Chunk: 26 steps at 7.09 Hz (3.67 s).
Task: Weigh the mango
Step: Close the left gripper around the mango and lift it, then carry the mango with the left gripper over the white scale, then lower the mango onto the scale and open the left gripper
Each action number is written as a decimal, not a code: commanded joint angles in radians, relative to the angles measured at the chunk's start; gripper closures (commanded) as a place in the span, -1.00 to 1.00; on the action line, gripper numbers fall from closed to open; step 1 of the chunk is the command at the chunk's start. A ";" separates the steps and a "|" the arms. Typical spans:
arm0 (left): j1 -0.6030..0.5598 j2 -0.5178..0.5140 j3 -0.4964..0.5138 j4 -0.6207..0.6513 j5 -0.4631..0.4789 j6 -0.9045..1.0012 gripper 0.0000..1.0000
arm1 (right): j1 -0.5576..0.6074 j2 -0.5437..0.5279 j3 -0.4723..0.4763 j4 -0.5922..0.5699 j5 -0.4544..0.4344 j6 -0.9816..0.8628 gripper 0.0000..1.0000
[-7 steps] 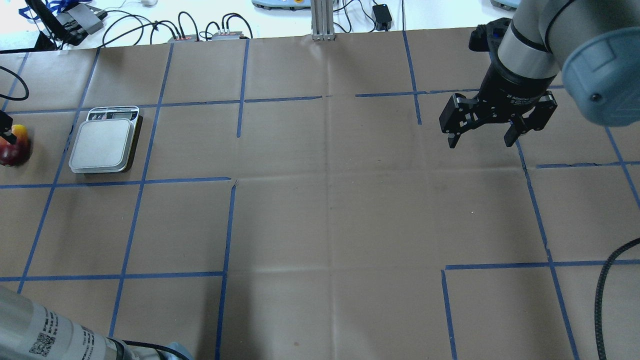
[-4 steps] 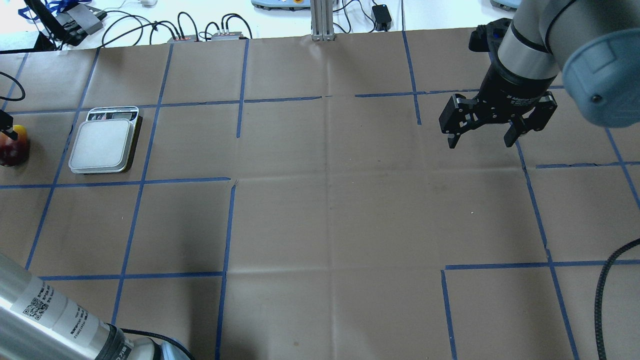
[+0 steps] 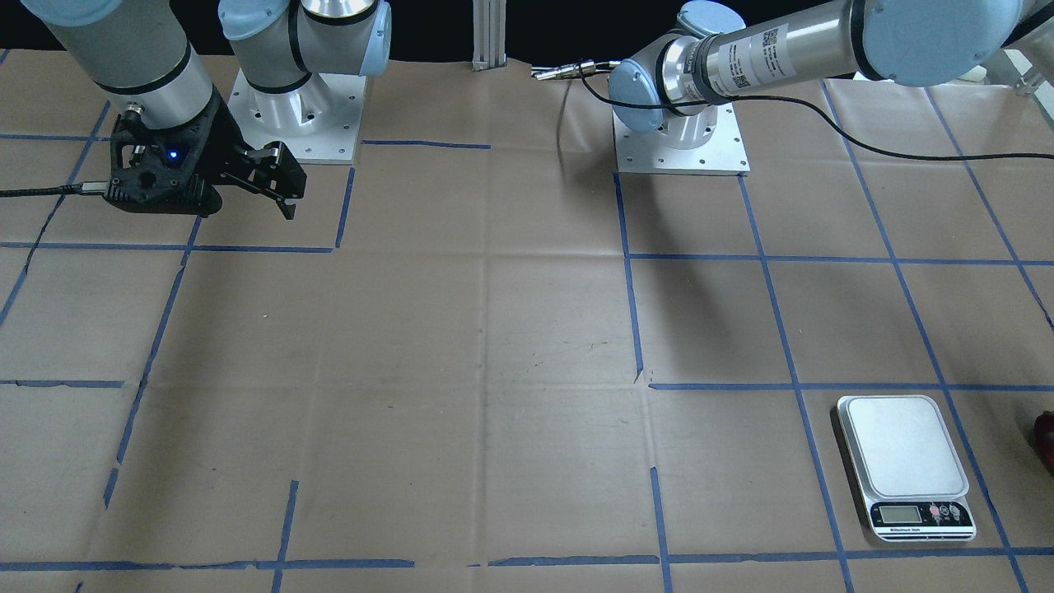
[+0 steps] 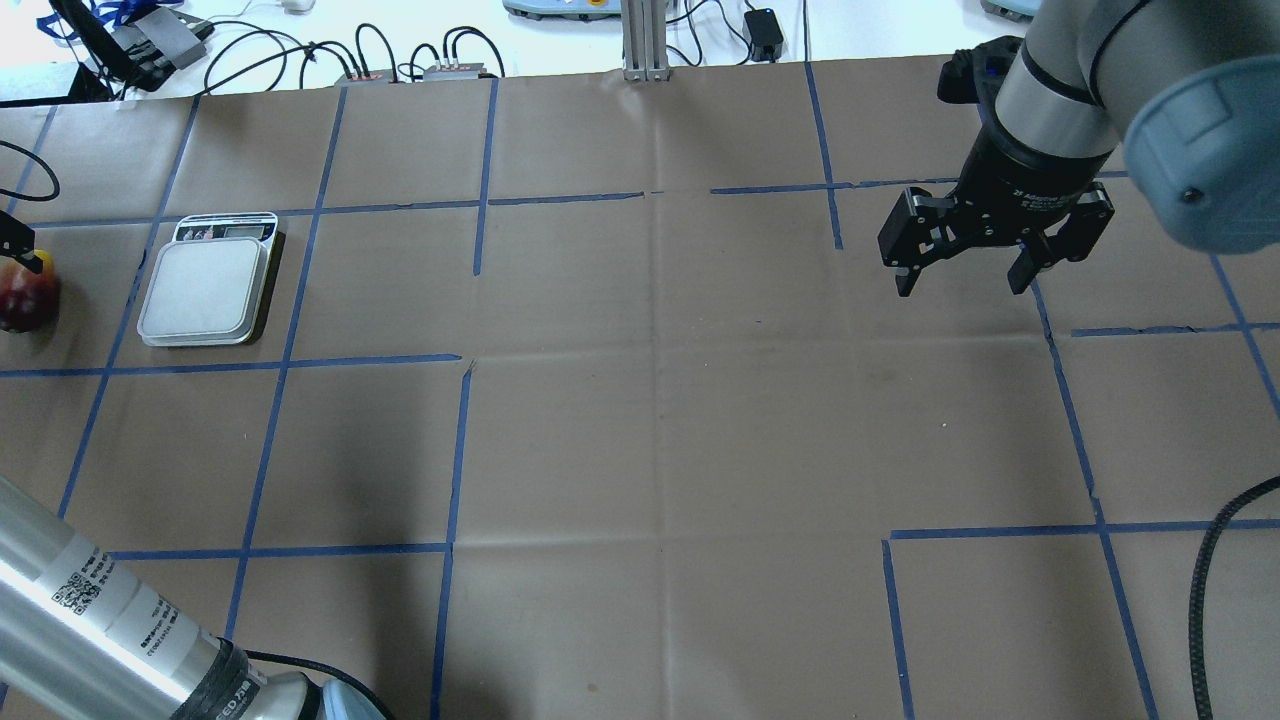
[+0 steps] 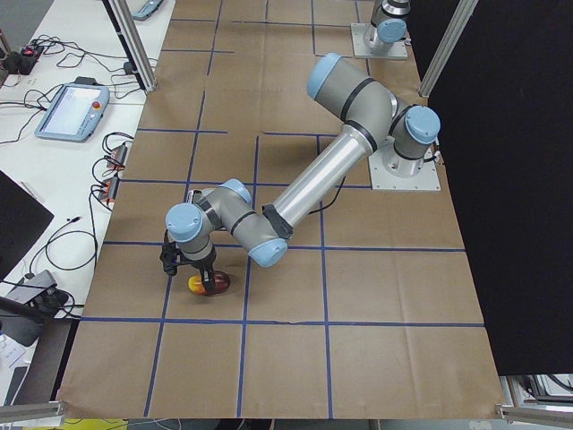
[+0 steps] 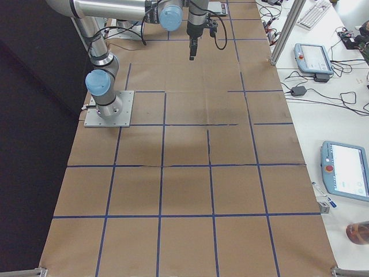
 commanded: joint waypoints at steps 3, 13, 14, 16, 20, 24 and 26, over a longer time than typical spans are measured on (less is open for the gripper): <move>0.000 -0.072 0.035 0.019 -0.014 0.003 -0.97 | 0.000 0.000 0.000 0.000 0.000 0.000 -1.00; -0.193 0.198 -0.213 -0.092 0.015 0.003 0.83 | 0.000 0.000 0.000 0.000 0.000 0.000 -1.00; -0.215 0.231 -0.293 -0.089 0.005 -0.038 0.87 | 0.000 0.000 0.000 0.000 0.000 0.000 -1.00; -0.261 0.230 -0.324 -0.057 0.006 -0.041 0.86 | 0.000 0.000 0.000 0.000 0.000 0.000 -1.00; -0.270 0.216 -0.312 -0.006 0.005 -0.023 0.70 | 0.000 0.000 0.000 0.000 0.000 0.000 -1.00; -0.268 0.188 -0.307 -0.003 0.008 -0.025 -0.06 | 0.000 0.000 0.000 0.000 0.000 0.000 -1.00; -0.268 0.190 -0.310 -0.004 0.011 -0.025 -0.87 | 0.000 0.000 0.000 0.000 0.000 0.000 -1.00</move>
